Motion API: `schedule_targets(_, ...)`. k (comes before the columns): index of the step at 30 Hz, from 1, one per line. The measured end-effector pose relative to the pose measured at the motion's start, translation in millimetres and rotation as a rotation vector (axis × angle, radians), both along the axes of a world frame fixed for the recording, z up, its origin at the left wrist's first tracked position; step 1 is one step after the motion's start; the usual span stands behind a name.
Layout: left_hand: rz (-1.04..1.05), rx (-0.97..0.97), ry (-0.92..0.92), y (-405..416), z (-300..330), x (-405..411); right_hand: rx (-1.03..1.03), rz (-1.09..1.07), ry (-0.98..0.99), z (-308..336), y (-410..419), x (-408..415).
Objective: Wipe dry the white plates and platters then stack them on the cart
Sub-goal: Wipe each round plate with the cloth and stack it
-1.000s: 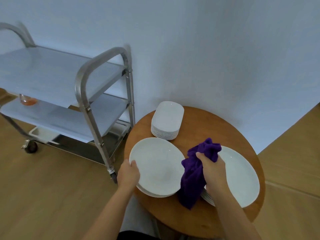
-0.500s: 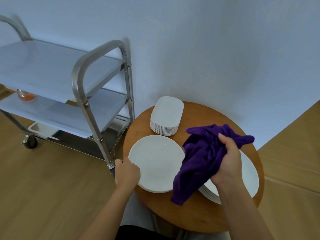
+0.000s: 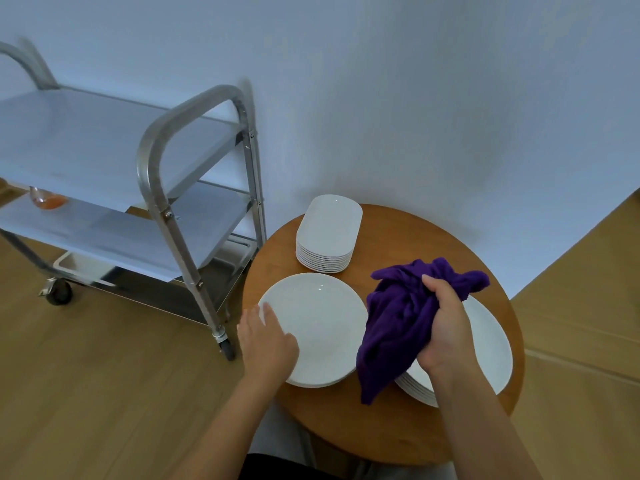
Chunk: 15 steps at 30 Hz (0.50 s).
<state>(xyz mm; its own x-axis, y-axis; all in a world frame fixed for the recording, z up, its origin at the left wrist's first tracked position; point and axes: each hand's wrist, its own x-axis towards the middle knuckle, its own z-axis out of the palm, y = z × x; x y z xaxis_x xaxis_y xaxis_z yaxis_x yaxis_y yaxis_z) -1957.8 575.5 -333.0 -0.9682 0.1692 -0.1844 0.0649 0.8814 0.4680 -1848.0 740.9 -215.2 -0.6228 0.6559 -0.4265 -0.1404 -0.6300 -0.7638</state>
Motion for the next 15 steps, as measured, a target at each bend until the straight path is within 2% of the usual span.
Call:
schedule_targets(5,-0.216,0.054,0.098,49,25,15,0.016,-0.069,0.022,7,16,14)
schedule_targets(10,-0.331,0.107,-0.032,95,38,33,0.014,-0.14,0.043,8,37,41)
schedule_targets(15,-0.444,-0.058,-0.171,130,36,46,0.0,-0.245,0.079,7,62,72)
